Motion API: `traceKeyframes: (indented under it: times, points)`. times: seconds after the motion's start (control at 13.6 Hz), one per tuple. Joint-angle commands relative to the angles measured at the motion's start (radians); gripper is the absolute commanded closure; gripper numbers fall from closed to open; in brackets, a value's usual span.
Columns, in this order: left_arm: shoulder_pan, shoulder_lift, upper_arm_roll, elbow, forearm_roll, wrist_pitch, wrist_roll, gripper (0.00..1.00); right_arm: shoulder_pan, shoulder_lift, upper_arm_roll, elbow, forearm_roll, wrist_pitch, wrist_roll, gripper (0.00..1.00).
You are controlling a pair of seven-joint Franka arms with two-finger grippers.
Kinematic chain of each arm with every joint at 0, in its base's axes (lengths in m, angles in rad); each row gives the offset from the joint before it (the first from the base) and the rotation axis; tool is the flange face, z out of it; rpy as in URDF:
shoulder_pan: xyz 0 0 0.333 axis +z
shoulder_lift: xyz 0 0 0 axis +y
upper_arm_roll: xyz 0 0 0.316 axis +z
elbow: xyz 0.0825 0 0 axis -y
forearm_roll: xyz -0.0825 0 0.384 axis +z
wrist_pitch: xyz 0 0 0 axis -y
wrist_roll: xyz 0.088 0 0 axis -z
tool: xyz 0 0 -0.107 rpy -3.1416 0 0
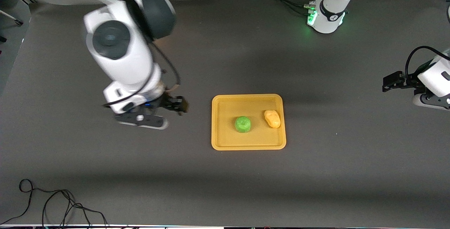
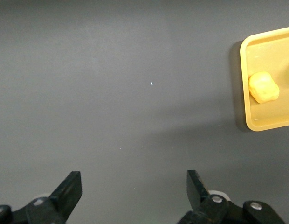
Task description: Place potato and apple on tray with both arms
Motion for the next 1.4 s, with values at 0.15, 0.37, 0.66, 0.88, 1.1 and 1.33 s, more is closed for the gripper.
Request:
traceKeyframes:
  times: [0.15, 0.37, 0.66, 0.88, 1.1, 1.33]
  points:
    - [-0.009, -0.004, -0.006, 0.003, -0.002, -0.016, -0.002, 0.00, -0.213, -0.383, 0.001, -0.480, 0.022, 0.125, -0.330, 0.00]
    - [-0.009, -0.003, -0.006, 0.003, -0.002, -0.016, -0.002, 0.00, -0.361, -0.470, 0.028, -0.565, 0.020, 0.127, -0.474, 0.00]
    - [-0.009, -0.001, -0.006, 0.004, -0.001, -0.011, 0.001, 0.00, -0.472, -0.502, 0.035, -0.602, 0.017, 0.111, -0.600, 0.00]
    - [-0.009, 0.003, -0.006, 0.004, 0.001, 0.004, 0.001, 0.00, -0.471, -0.499, -0.011, -0.596, 0.014, 0.111, -0.604, 0.00]
    - [-0.006, 0.013, -0.006, 0.006, 0.005, 0.015, 0.001, 0.00, -0.471, -0.501, -0.016, -0.596, 0.019, 0.091, -0.602, 0.00]
    - [-0.006, 0.013, -0.006, 0.006, 0.007, 0.016, 0.000, 0.00, -0.471, -0.499, -0.018, -0.598, 0.046, 0.088, -0.599, 0.00]
